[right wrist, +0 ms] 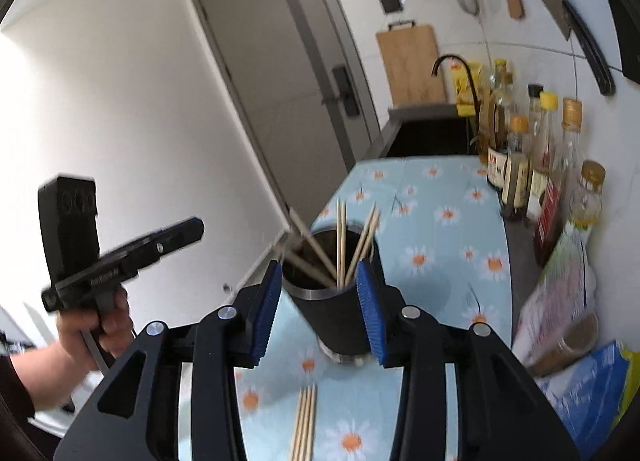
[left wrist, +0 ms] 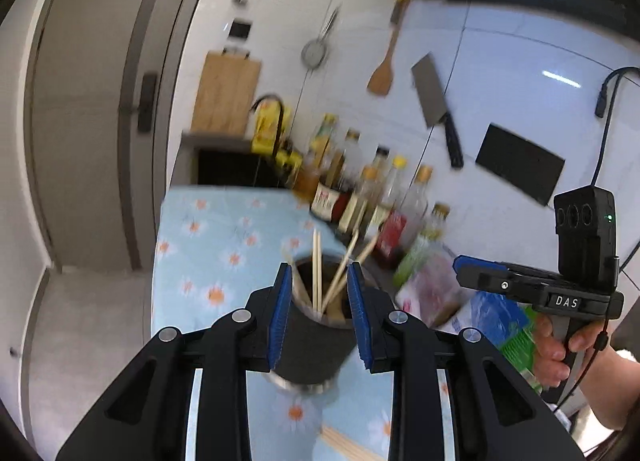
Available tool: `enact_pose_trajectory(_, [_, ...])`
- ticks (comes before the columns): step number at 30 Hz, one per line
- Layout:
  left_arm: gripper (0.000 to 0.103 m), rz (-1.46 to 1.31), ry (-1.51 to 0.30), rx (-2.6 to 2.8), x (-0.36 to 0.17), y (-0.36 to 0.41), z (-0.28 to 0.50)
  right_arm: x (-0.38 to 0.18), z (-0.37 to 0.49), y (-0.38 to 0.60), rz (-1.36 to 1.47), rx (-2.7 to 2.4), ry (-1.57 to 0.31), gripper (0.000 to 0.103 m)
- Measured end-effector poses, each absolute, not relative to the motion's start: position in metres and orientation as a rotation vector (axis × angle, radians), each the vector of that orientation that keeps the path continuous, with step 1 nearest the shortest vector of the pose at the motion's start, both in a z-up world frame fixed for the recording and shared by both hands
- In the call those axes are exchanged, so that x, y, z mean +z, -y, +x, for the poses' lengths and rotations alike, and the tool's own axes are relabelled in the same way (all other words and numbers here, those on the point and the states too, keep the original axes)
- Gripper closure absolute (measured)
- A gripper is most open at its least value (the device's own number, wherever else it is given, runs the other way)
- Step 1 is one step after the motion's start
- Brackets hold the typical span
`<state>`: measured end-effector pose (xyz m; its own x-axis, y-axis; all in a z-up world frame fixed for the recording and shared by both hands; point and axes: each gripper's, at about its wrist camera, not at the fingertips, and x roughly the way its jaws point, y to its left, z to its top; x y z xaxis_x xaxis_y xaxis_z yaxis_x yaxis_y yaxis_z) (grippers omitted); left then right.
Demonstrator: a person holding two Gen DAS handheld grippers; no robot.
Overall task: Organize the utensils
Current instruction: 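Move both open tools back down to the remaining chopsticks, then close the right tool on another chopstick and lift it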
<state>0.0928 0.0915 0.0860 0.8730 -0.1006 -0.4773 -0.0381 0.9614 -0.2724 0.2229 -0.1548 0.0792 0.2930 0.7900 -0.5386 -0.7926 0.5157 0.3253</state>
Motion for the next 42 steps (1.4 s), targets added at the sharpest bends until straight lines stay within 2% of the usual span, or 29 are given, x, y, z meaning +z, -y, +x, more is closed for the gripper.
enact_pose_trajectory(6, [0.075, -0.316, -0.658, -0.037, 0.06, -0.084, 0.075, 0.044, 0.204, 0.141, -0.171, 1.103, -0.901, 0.063])
enact_pose_trajectory(14, [0.075, -0.37, -0.859, -0.07, 0.01, -0.074, 0.064, -0.031, 0.189, 0.113, -0.333, 1.135, -1.226, 0.063])
enact_pose_trajectory(15, [0.075, -0.375, -0.876, -0.066, 0.004, -0.073, 0.063, -0.04, 0.187, 0.109, -0.349, 1.128, -1.264, 0.064])
enact_pose_trajectory(18, [0.075, -0.399, -0.944, -0.058, -0.019, -0.072, 0.059, -0.063, 0.187, 0.097, -0.385, 1.11, -1.378, 0.082])
enact_pose_trajectory(23, [0.075, -0.418, -1.015, -0.078, -0.043, -0.068, 0.05, -0.102, 0.195, 0.08, -0.412, 1.058, -1.553, 0.087])
enact_pose_trajectory(39, [0.075, -0.436, -1.055, -0.129, -0.062, -0.076, 0.027, -0.123, 0.178, 0.049, -0.625, 0.888, -1.605, 0.092])
enact_pose_trajectory(42, [0.075, -0.432, -1.067, -0.135, -0.065, -0.079, 0.025, -0.124, 0.171, 0.036, -0.677, 0.828, -1.601, 0.097])
